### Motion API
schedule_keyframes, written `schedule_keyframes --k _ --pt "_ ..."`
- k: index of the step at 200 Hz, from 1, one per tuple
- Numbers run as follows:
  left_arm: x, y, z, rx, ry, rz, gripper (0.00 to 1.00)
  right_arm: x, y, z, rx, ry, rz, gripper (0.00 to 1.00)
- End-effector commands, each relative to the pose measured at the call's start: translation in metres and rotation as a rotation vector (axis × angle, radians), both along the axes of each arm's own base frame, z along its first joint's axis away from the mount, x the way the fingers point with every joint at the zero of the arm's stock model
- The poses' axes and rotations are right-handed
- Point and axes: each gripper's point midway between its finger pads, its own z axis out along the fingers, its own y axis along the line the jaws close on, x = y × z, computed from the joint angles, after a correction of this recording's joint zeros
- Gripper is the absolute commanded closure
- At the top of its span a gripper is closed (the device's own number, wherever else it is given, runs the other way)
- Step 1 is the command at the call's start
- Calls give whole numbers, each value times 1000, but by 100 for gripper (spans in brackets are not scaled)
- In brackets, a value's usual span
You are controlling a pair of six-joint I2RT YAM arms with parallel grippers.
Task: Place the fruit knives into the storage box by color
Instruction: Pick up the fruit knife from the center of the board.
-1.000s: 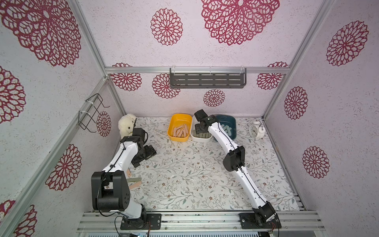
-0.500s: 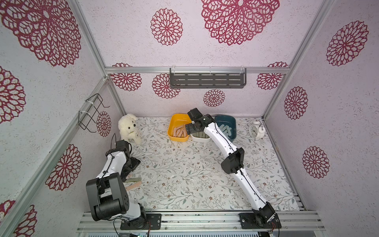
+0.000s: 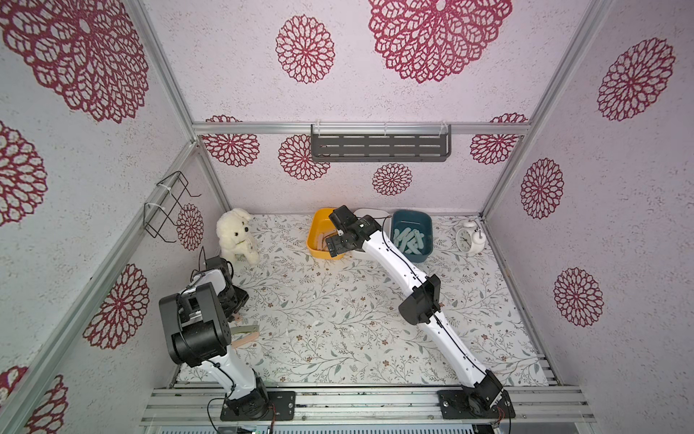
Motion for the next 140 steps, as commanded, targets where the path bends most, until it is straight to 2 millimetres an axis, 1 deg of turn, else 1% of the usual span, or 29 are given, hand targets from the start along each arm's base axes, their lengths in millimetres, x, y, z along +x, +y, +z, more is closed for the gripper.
schedule_keyframes --k 1,15,37,62,79,95,110,132,140 --pt "12 -2 -5 -33 -26 -12 60 -3 -9 63 74 -71 12 1" --pt "15 -6 -6 -45 -24 -29 70 -1 -12 63 74 -73 3 1" --pt "17 -18 -7 -53 -10 -77 78 3 -19 66 69 -80 -17 1" --pt "19 -47 -12 -79 13 -165 85 7 -29 73 59 -97 -43 1" --pt "20 -70 -16 -88 34 -239 86 11 -41 79 56 -104 -66 1" --pt "18 -90 -20 -96 52 -297 87 16 -56 85 55 -105 -92 1" --pt "18 -107 -16 -88 60 -353 87 23 -70 88 53 -103 -109 1" --pt "24 -133 -9 -82 68 -438 86 30 -83 92 62 -100 -100 1" --pt "27 -142 -6 -74 68 -463 86 32 -88 97 73 -104 -93 1"
